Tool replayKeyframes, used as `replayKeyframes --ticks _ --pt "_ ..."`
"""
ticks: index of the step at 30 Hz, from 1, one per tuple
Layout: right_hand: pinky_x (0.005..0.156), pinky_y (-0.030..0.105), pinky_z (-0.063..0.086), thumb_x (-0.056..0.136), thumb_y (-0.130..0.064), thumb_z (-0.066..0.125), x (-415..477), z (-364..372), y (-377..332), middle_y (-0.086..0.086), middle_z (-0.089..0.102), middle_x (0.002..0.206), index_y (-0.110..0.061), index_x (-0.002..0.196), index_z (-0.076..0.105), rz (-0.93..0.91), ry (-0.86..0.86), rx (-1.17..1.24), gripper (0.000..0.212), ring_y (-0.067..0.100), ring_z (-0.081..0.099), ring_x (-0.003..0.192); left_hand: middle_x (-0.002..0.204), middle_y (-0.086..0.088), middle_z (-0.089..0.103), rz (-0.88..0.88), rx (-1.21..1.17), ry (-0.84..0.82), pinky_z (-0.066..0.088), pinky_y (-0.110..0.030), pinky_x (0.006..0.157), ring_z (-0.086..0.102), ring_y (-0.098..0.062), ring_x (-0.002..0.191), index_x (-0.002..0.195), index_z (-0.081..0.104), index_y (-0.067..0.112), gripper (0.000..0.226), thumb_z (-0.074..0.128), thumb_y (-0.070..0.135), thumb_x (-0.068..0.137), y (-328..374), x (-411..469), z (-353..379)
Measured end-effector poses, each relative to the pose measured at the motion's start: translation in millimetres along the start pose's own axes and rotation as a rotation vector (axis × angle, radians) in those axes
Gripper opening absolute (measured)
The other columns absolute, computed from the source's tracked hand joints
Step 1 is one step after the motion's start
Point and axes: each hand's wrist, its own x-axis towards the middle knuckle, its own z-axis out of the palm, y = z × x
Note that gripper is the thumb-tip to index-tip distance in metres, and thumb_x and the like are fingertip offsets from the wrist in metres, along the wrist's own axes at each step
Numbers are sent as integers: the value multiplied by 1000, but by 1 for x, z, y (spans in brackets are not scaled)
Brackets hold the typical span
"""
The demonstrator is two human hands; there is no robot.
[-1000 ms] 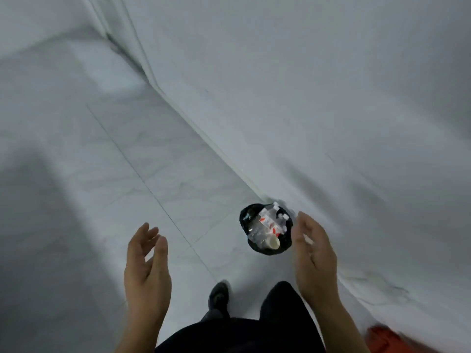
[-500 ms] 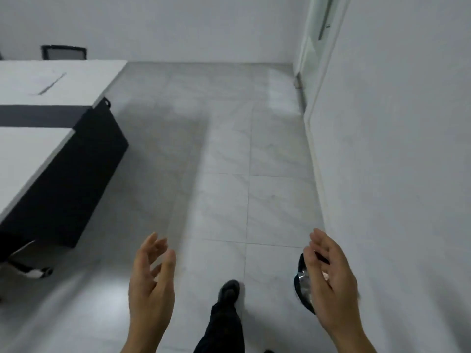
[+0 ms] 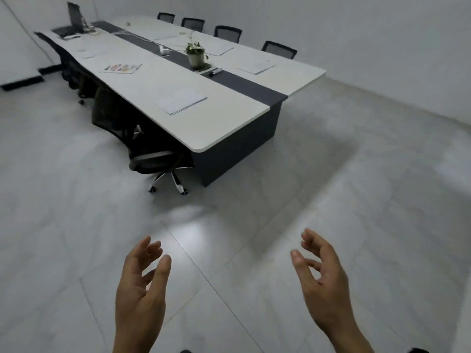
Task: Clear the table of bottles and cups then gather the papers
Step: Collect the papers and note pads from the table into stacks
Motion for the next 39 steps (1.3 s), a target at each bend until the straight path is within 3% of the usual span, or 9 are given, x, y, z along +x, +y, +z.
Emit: replayKeyframes --ticks 4,8,12,15,23,28,32,36,39 --pt "89 29 53 86 -50 59 11 114 -33 -24 57 125 -47 130 50 -30 -123 -97 45 -3 56 114 114 6 68 -52 -44 122 50 -8 81 64 -3 107 118 56 42 40 67 31 82 -29 65 -83" --pt "89 26 53 84 -56 56 30 208 -67 -30 53 123 -47 134 48 -52 -232 -124 52 -8 54 113 110 9 69 -95 -36 192 49 -7 80 64 -3 105 115 57 42 41 64 10 91 -50 126 -145" --pt "86 24 51 84 -57 56 52 267 -87 -32 53 124 -51 133 46 -31 -257 -131 51 -9 54 111 110 8 69 -123 -16 194 52 -24 83 64 1 102 115 57 42 43 63 7 91 -63 185 -180" --pt "88 25 51 84 -54 57 85 320 -94 -28 55 125 -50 132 47 -8 -229 -116 49 -8 54 112 113 5 68 -141 -14 192 49 -34 87 64 2 101 121 58 32 39 62 7 92 -83 240 -196" --pt "92 29 52 90 -45 60 221 537 -118 -28 54 125 -43 135 49 -50 -311 -29 46 -7 52 115 115 4 67 -172 92 242 49 -31 88 63 -15 112 117 55 39 42 63 7 91 -136 445 -235" --pt "95 27 50 92 -38 63 324 685 -199 -23 56 127 -38 136 50 -122 -464 2 46 -3 53 120 115 18 66 -142 97 357 47 -26 88 62 -8 114 126 54 35 40 62 23 89 -117 588 -287" --pt "97 25 49 93 -35 65 376 794 -259 -23 55 130 -34 137 52 -190 -633 -6 46 -6 52 120 116 16 66 -168 70 523 52 -24 87 62 -7 114 125 54 38 44 61 31 82 -123 669 -337" --pt "95 29 52 93 -31 66 415 909 -288 -25 54 130 -36 136 51 -245 -750 -20 46 -3 53 121 117 13 67 -210 15 662 53 -17 89 62 -3 112 121 55 41 41 63 23 85 -162 748 -385" --pt "95 23 49 92 -30 66 446 1003 -304 -25 54 130 -43 132 47 -275 -776 -59 46 -7 52 121 117 7 67 -248 -17 693 51 -12 88 63 -3 112 122 55 39 44 64 10 90 -202 826 -425"
